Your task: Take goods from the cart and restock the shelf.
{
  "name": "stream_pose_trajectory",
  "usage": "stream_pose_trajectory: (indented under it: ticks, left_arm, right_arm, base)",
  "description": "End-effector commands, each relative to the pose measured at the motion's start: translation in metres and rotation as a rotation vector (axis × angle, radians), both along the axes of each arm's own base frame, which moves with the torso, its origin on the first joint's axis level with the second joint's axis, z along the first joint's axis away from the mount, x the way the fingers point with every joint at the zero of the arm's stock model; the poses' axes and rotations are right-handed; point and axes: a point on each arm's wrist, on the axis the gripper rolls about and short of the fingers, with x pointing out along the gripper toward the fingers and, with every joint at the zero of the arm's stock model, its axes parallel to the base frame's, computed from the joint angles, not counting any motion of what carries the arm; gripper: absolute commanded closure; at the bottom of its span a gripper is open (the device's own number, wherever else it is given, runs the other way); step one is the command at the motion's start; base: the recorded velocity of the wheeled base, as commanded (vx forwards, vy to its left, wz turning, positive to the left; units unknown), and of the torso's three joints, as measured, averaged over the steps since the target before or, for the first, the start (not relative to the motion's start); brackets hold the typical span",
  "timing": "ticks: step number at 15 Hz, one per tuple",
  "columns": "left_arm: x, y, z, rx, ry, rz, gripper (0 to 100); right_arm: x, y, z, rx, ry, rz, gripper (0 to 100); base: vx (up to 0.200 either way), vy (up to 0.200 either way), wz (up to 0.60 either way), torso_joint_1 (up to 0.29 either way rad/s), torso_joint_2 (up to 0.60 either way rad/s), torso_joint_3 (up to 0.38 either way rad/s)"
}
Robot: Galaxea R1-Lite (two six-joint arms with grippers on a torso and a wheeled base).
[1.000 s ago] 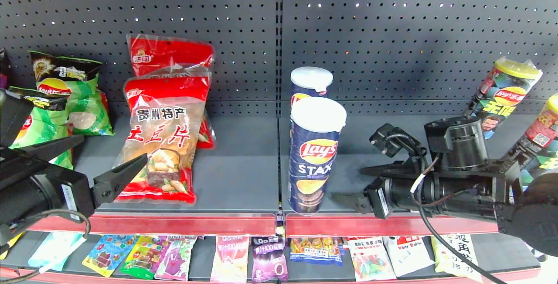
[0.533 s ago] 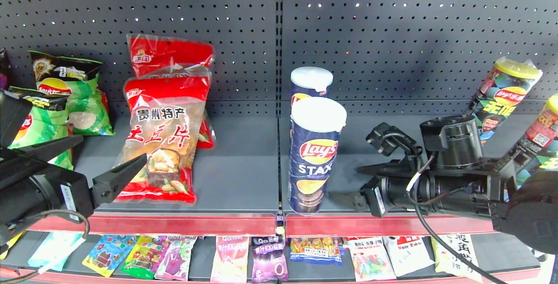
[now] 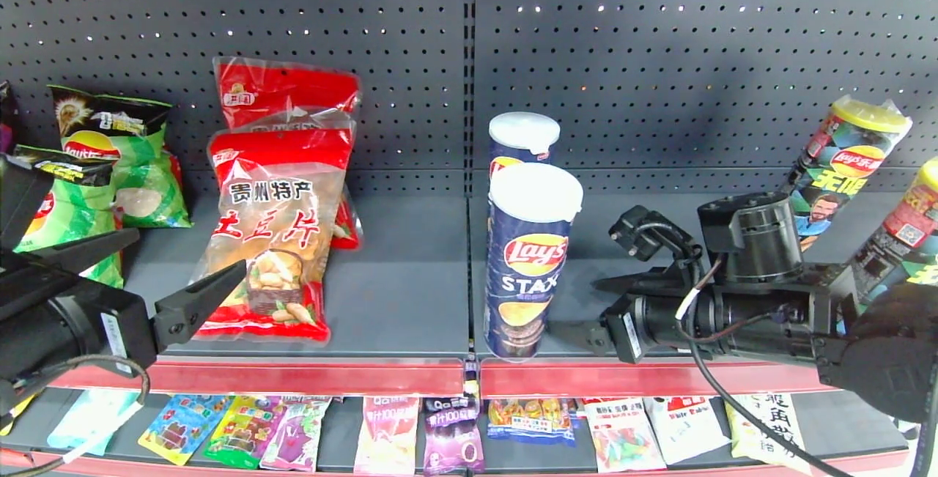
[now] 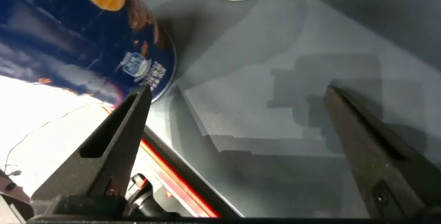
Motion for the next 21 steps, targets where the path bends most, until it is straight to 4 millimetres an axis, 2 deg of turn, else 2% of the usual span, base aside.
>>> stream_pose_trajectory:
  ticks: [1, 21]
  left_arm:
    - [0.0003, -0.0002, -0.0004, 0.001, 0.002, 0.000, 0]
    - [0.0003, -0.0001, -0.0008, 0.002, 0.003, 0.000, 0]
  right_arm:
    - [0.0009, 0.0006, -0.0004, 0.000, 0.000, 0.001, 0]
    - [0.0062, 0.0064, -0.0003, 0.004, -0.002, 0.009, 0]
  base:
    - [0.000, 0.000, 0.00, 0.000, 0.00, 0.000]
    - [0.000, 0.000, 0.00, 0.000, 0.00, 0.000]
